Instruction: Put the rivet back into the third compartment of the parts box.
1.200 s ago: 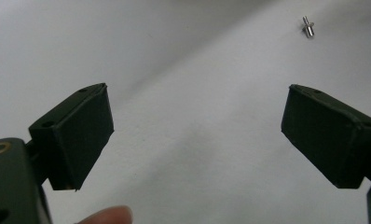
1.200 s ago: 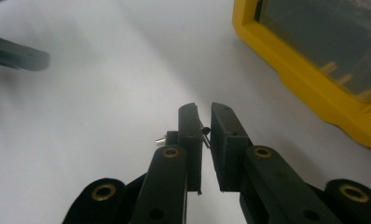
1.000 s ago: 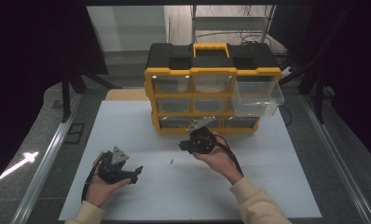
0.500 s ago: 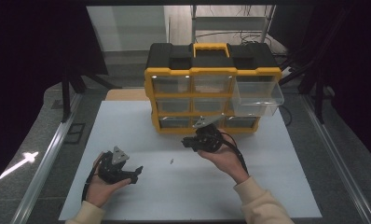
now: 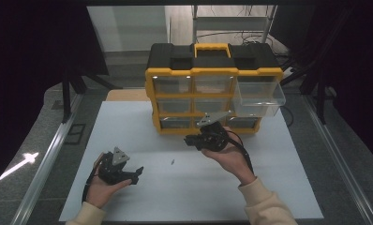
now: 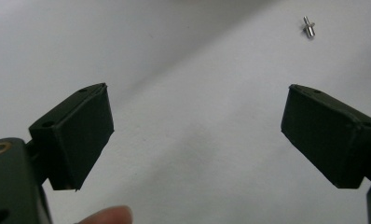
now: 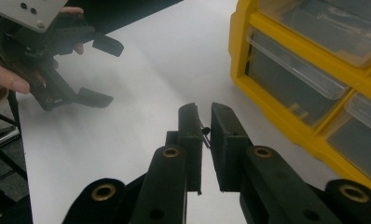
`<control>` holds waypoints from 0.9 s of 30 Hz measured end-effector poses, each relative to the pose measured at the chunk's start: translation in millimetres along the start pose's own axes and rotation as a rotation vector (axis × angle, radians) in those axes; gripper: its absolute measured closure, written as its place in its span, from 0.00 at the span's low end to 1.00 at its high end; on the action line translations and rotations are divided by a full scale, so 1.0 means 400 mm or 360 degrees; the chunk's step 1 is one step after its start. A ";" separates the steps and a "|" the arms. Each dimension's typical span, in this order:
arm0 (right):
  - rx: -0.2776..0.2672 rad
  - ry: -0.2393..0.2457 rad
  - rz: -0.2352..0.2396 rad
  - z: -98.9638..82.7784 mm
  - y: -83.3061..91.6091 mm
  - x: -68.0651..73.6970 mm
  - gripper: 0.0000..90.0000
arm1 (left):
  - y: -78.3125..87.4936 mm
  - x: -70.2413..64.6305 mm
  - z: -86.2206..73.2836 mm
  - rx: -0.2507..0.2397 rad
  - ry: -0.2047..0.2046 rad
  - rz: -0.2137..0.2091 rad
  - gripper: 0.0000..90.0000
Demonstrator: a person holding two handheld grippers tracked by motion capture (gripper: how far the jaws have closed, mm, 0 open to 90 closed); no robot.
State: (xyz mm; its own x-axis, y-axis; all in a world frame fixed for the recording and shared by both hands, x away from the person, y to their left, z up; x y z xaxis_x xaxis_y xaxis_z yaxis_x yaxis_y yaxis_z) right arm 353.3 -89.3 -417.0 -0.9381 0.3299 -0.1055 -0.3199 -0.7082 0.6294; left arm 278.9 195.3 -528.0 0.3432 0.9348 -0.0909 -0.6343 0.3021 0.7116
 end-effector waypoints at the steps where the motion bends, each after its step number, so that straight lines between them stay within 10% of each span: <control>1: 0.0002 -0.0008 -0.0002 0.001 0.003 0.000 0.92 | 0.000 0.000 0.000 0.0001 0.0000 -0.0001 0.11; 27: -0.0086 0.0001 -0.0011 0.034 0.073 -0.006 0.91 | -0.003 0.003 0.000 0.0014 -0.0003 0.0002 0.11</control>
State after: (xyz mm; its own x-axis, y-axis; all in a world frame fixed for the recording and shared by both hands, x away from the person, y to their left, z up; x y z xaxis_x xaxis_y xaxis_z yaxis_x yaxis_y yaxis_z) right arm 348.0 -102.4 -387.7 -0.9360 0.3344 -0.1101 -0.3328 -0.7385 0.5863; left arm 280.1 196.0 -528.8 0.3438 0.9349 -0.0887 -0.6285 0.2992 0.7179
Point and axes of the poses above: each handheld gripper's, and its own axes: y roughly backward along the jaws, z roughly out of its top, x roughly to its left, the point moved 3 cm from there along -y, roughly forward along the jaws, and after that the axes turned 14 degrees about y, right-handed, at the moved point
